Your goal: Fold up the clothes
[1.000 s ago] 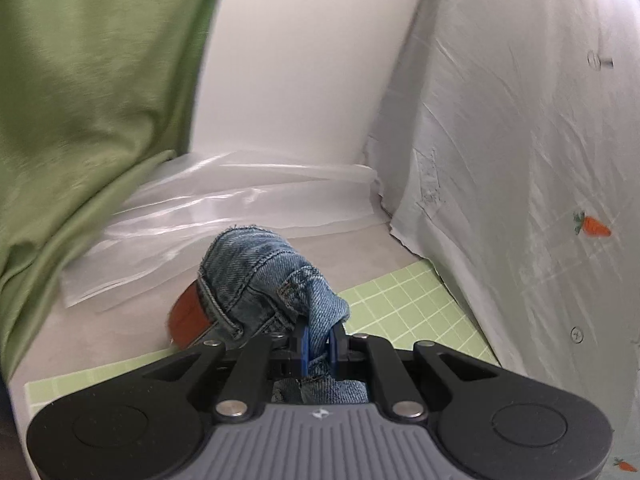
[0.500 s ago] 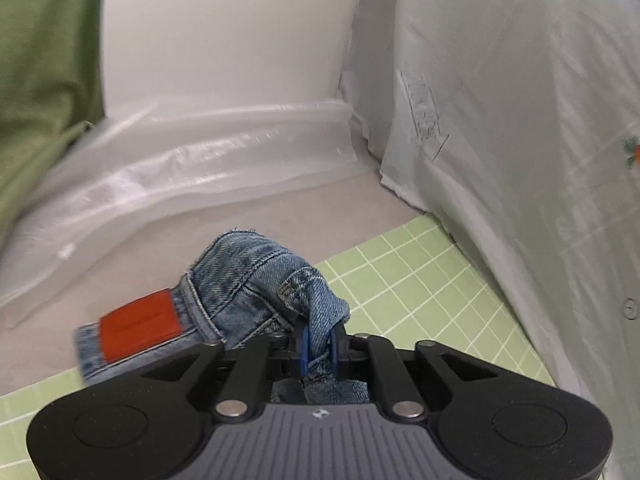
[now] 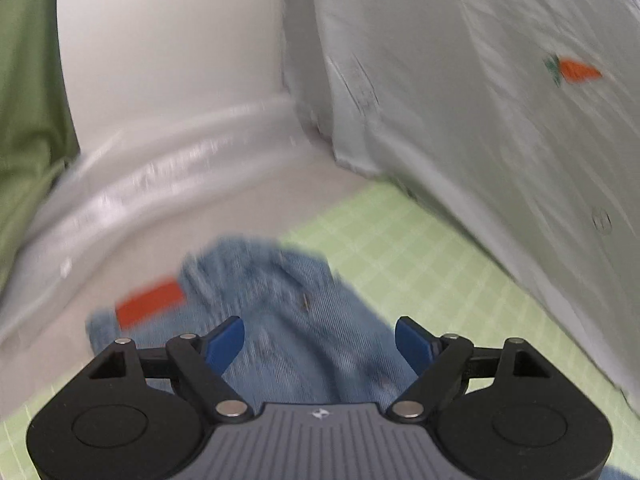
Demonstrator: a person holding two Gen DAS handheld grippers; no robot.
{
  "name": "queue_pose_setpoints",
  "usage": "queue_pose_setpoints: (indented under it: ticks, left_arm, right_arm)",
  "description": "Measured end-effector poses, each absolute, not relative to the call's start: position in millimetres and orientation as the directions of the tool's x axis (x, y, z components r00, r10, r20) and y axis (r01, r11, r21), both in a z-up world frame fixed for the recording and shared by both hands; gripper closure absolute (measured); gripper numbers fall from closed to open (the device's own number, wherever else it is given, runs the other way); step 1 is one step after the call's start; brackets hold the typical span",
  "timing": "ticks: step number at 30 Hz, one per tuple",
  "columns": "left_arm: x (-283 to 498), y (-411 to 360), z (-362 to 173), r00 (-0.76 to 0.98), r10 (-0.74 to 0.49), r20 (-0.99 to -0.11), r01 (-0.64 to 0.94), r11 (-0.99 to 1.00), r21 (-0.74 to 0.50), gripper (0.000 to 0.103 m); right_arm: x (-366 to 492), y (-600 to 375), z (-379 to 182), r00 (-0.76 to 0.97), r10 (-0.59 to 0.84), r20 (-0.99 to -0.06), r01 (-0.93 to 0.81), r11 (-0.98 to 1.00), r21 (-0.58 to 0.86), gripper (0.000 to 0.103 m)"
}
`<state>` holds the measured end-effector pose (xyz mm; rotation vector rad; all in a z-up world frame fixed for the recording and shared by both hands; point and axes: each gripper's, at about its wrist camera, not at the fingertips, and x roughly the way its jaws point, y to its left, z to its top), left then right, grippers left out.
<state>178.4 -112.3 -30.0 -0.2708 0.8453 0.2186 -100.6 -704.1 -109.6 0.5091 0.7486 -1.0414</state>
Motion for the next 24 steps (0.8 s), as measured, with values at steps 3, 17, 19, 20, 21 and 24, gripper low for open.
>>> queue_pose_setpoints:
  ticks: [3, 17, 19, 20, 21, 24]
  left_arm:
    - [160.6, -134.1, -35.5, 0.615, 0.023, -0.788, -0.259, 0.95, -0.175, 0.02]
    - [81.0, -215.3, -4.8, 0.628, -0.157, -0.763, 0.005, 0.98, -0.198, 0.02]
    - [65.9, -219.8, -3.8, 0.624, -0.164, -0.764, 0.023, 0.981, -0.191, 0.02]
    - [58.6, -222.4, -3.6, 0.621, -0.166, -0.766, 0.028, 0.981, -0.19, 0.02]
    - [51.3, -225.1, -3.4, 0.618, -0.169, -0.768, 0.033, 0.981, -0.189, 0.02]
    - [35.7, -232.3, -9.6, 0.591, -0.165, -0.79, 0.037, 0.983, -0.178, 0.02]
  right_arm:
    - [-102.3, -704.6, -119.4, 0.264, -0.59, -0.763, 0.914, 0.407, 0.001, 0.027]
    - [-136.3, -709.3, -119.2, 0.432, -0.534, -0.727, 0.841, 0.529, 0.112, 0.099]
    - [-154.2, -703.9, -111.0, 0.448, -0.537, -0.715, 0.833, 0.542, 0.114, 0.099]
    - [-165.8, -699.6, -109.1, 0.444, -0.541, -0.714, 0.834, 0.54, 0.11, 0.099]
    - [-177.4, -695.0, -107.6, 0.439, -0.544, -0.715, 0.836, 0.538, 0.104, 0.099]
    - [-205.1, -685.2, -113.3, 0.391, -0.541, -0.745, 0.844, 0.534, 0.055, 0.097]
